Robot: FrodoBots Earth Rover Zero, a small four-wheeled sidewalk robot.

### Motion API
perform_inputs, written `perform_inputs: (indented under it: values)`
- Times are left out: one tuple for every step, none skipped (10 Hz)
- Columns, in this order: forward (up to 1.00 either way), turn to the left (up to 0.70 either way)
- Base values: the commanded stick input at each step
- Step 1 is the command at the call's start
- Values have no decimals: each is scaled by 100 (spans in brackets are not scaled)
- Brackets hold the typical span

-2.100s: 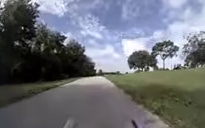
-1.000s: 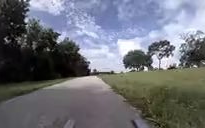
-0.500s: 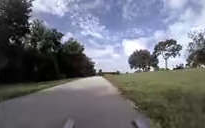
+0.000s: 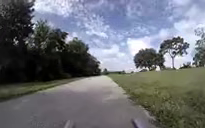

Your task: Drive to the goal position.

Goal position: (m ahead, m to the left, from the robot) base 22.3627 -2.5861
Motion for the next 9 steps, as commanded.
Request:
perform_inputs:
  values:
    - [69,3]
    - [69,3]
    - [69,3]
    - [69,3]
    - [69,3]
    - [69,3]
    - [69,3]
    - [69,3]
    - [69,3]
